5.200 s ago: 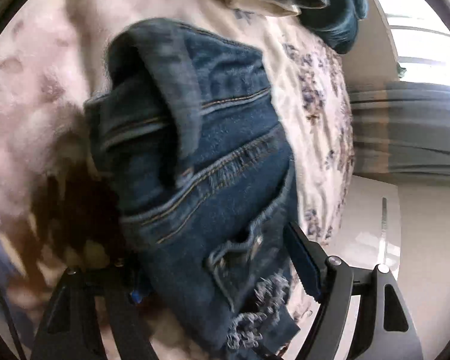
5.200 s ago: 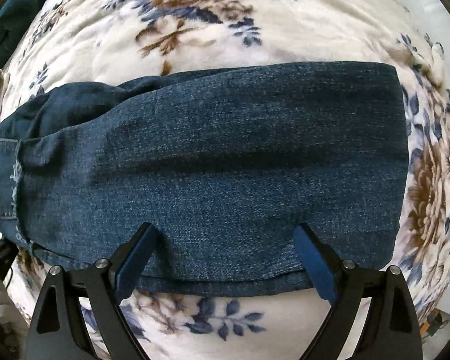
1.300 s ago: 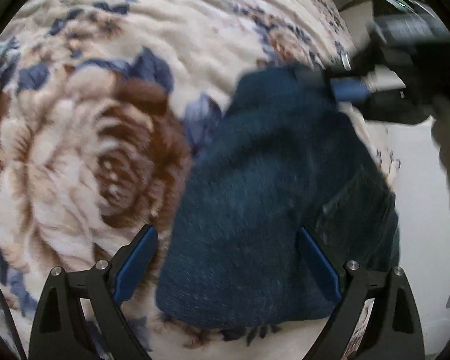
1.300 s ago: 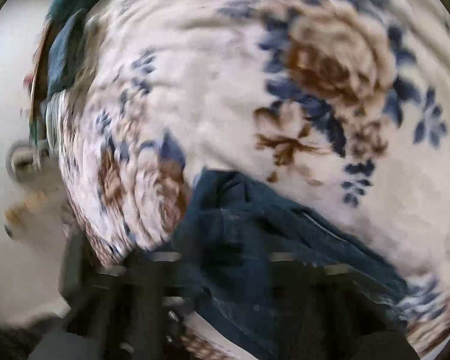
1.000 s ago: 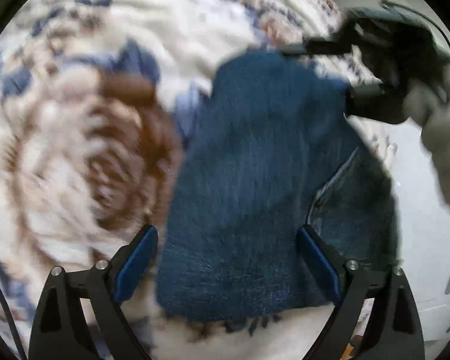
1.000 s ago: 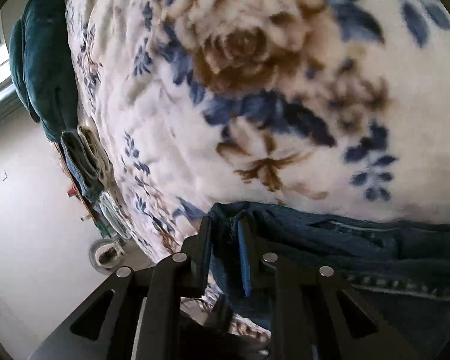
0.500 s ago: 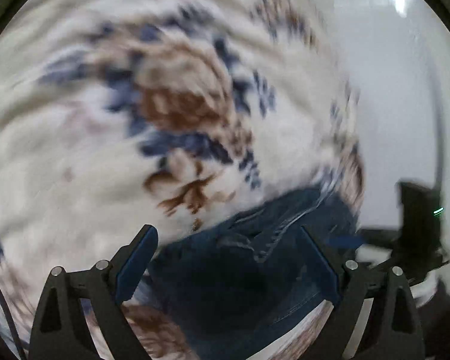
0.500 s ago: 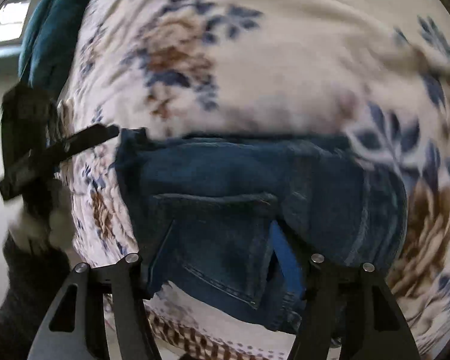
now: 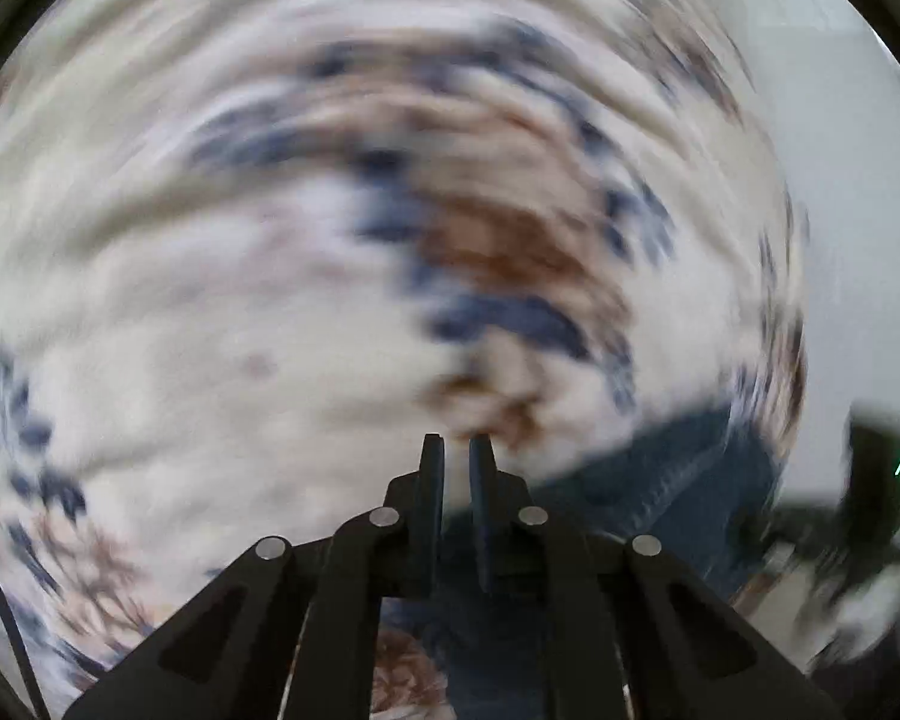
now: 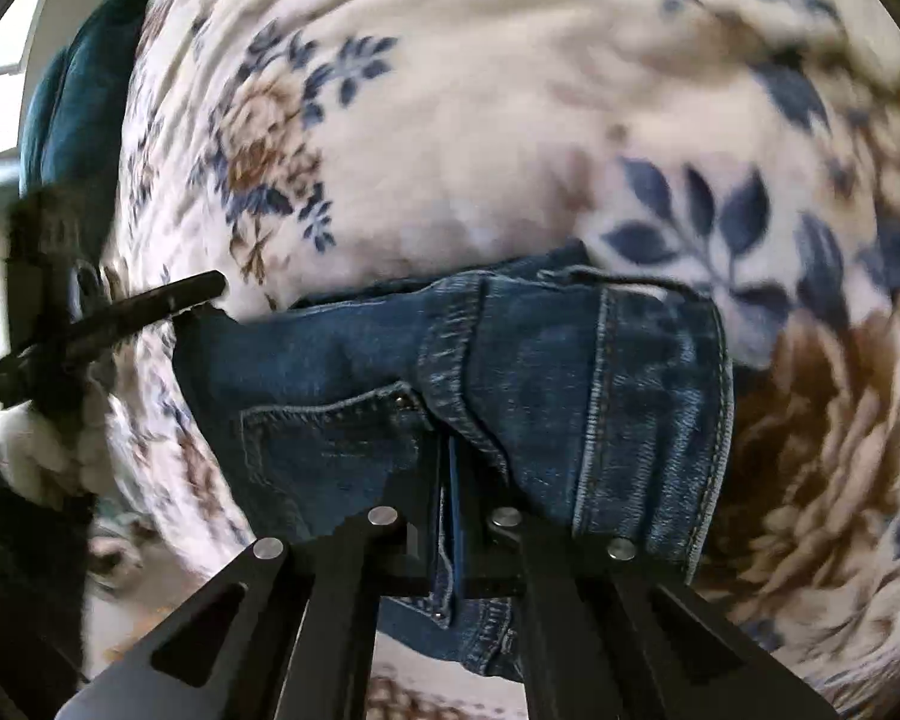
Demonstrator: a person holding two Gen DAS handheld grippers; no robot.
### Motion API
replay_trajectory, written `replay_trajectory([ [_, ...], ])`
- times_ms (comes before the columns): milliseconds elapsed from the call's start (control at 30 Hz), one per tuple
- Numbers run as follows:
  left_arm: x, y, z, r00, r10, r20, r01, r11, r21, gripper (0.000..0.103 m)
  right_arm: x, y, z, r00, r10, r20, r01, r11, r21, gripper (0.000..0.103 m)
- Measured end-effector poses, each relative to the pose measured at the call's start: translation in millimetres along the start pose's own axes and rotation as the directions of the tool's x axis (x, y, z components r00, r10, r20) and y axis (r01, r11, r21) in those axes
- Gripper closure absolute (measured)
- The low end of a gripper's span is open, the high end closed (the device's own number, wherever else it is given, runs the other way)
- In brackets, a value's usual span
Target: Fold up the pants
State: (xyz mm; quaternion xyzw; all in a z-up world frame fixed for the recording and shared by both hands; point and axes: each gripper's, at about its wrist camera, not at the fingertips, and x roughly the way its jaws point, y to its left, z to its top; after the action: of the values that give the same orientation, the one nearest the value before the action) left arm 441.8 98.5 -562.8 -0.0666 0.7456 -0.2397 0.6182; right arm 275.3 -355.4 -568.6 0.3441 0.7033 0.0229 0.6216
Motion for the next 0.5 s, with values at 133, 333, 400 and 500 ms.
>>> replay_trajectory([
  [133,-13.4,8.6,-10.9,0.988,-0.154,0.022,0.155,0.987,-0.041,0.063,-5.7,5.8,-3.0,1.000,0.014,-0.013,-0.014,0.999,-0.030,0.095],
  [333,17.7,-29.2,-25.9,0.980,-0.150,-0.132,0.171,0.972,0.165,0.037,2.6,19.2,-3.7,0.997,-0.061,-0.046,0.058,0.996,-0.070,0.094],
  [400,25.5,-45.4,-37.1,0.991,-0.067,-0.112,0.095,0.958,0.269,0.079,3.8,17.8,-1.3,0.997,-0.061,-0.050,0.059,0.997,-0.058,0.095],
  [500,28.1,-30.8,-28.9,0.989,-0.114,-0.092,0.128,0.979,0.160,0.082,6.5,9.4,1.5,0.998,-0.032,-0.054,0.032,0.999,-0.013,0.100],
])
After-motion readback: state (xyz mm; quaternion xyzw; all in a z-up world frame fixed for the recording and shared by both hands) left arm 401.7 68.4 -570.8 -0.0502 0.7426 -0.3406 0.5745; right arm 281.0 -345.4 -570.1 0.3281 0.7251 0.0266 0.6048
